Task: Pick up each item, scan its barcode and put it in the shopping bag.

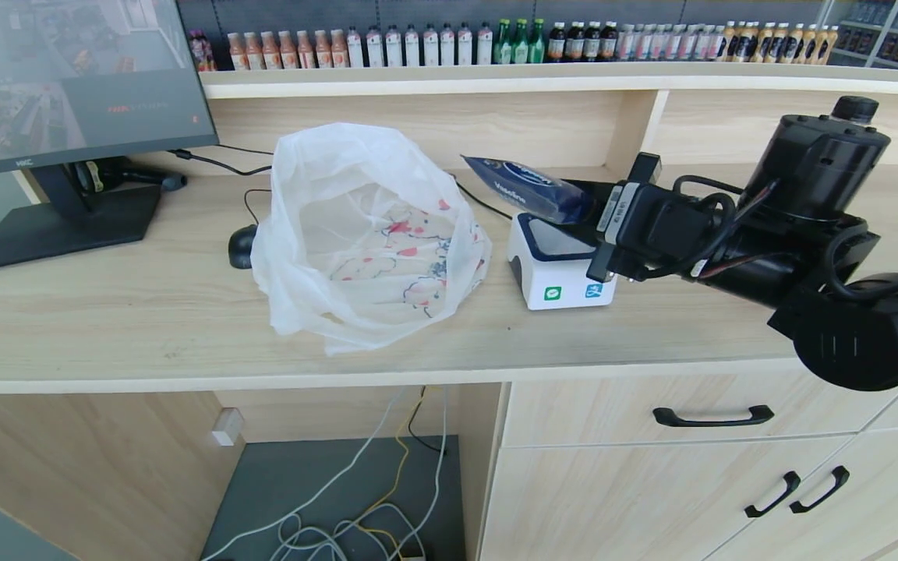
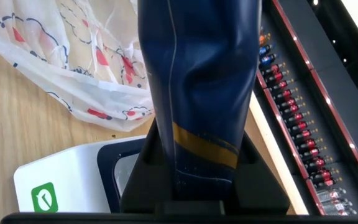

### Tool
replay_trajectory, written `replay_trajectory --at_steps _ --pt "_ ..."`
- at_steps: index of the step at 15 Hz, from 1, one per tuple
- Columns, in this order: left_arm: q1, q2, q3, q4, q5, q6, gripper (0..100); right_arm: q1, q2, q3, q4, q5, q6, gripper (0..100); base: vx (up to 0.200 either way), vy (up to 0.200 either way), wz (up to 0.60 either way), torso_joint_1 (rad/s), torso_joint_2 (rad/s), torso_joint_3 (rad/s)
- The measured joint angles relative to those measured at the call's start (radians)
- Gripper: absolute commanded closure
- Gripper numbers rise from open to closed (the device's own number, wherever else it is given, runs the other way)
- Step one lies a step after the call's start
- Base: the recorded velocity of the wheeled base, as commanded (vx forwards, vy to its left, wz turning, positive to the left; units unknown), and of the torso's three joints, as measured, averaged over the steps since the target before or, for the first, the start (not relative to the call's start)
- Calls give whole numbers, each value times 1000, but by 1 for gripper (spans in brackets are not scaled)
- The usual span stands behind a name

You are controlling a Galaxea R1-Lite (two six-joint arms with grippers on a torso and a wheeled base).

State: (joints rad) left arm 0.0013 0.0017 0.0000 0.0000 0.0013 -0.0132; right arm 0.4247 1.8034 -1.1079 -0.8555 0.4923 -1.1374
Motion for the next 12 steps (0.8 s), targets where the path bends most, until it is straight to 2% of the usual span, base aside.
replay_trajectory --at_steps 12 --pt "0 0 0 0 0 0 0 1 10 16 -1 0 -17 100 0 0 0 0 0 0"
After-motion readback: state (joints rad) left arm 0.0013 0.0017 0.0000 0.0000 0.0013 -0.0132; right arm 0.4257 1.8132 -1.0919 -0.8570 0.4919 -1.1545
